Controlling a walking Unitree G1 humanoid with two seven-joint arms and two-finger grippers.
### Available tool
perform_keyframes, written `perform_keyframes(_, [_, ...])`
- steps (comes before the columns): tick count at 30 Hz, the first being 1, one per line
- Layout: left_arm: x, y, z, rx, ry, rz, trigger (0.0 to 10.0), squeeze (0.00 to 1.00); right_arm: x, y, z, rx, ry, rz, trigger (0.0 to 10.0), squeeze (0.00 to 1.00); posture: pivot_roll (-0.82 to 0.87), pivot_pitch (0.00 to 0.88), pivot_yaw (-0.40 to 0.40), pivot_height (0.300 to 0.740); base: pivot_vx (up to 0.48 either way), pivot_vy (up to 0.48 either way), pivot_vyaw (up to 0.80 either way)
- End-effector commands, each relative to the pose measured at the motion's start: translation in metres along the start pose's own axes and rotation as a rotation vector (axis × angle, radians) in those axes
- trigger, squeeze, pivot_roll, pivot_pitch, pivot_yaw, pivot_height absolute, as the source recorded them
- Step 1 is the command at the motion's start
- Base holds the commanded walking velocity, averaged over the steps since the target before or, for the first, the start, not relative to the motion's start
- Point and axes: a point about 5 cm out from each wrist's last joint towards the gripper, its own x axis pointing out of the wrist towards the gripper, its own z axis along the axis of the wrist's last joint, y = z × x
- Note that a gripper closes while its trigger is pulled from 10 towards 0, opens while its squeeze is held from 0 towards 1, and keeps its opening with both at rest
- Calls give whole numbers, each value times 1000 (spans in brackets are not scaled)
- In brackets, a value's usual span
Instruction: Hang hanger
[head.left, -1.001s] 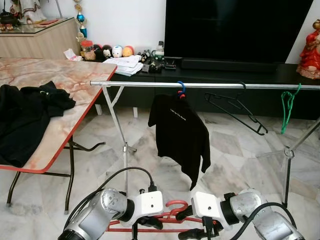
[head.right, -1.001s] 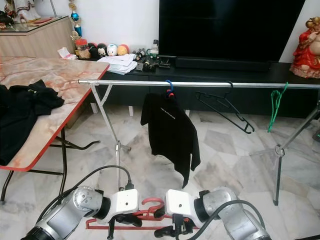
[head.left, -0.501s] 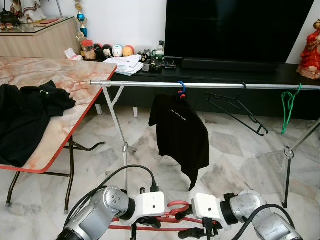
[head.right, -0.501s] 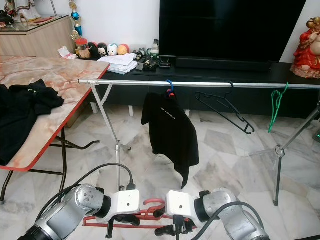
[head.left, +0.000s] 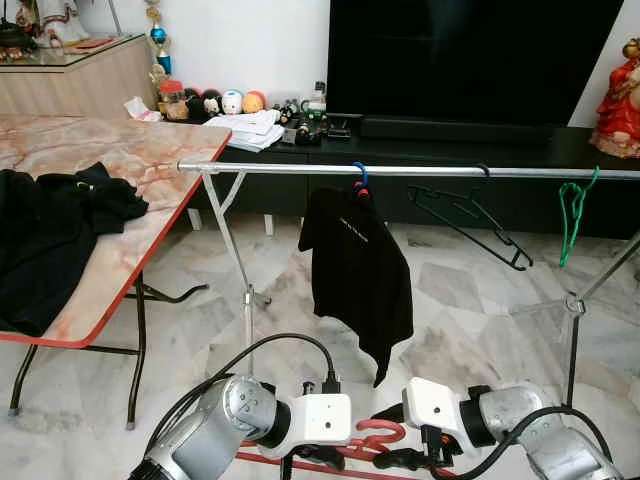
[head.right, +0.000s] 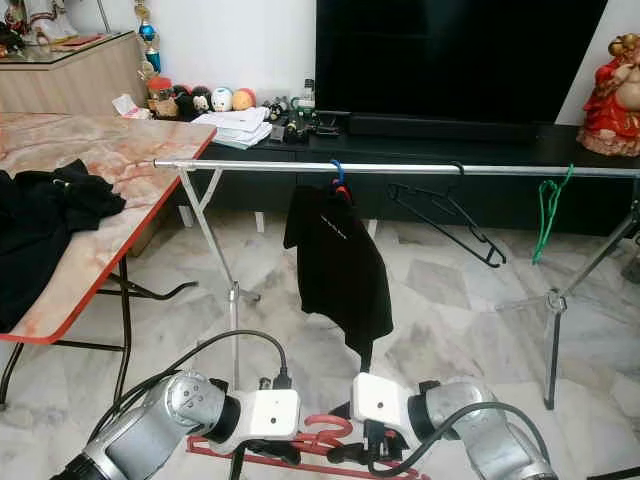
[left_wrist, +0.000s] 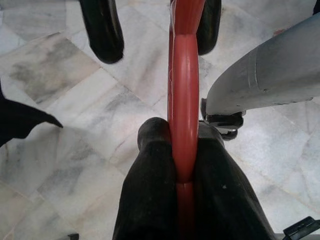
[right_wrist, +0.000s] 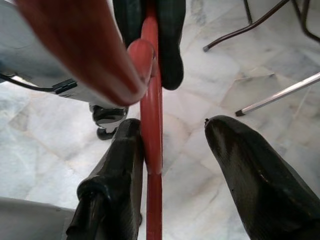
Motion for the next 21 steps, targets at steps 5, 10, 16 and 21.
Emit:
perform_keyframes(5, [-1,0,10,36,-20,-4,10000,0,6,8,-9,24,54,72,10000,0,19,0,4,740,0,0,0])
perform_keyframes(10, [-1,2,13,34,-31,9,10000,0,8,8,-12,36,62,73,10000,0,25,0,-1,740,0,0,0])
perform_keyframes(16, [-1,4,15,37,-36,25,10000,0,13,9,-13,50,54,68,7647,0,26,0,-3,740,0,0,0])
perform_keyframes(21, [1,5,18,35,-44,27,10000,0,15,11,-12,58,49,78,0,0,26,0,-4,740,0,0,0])
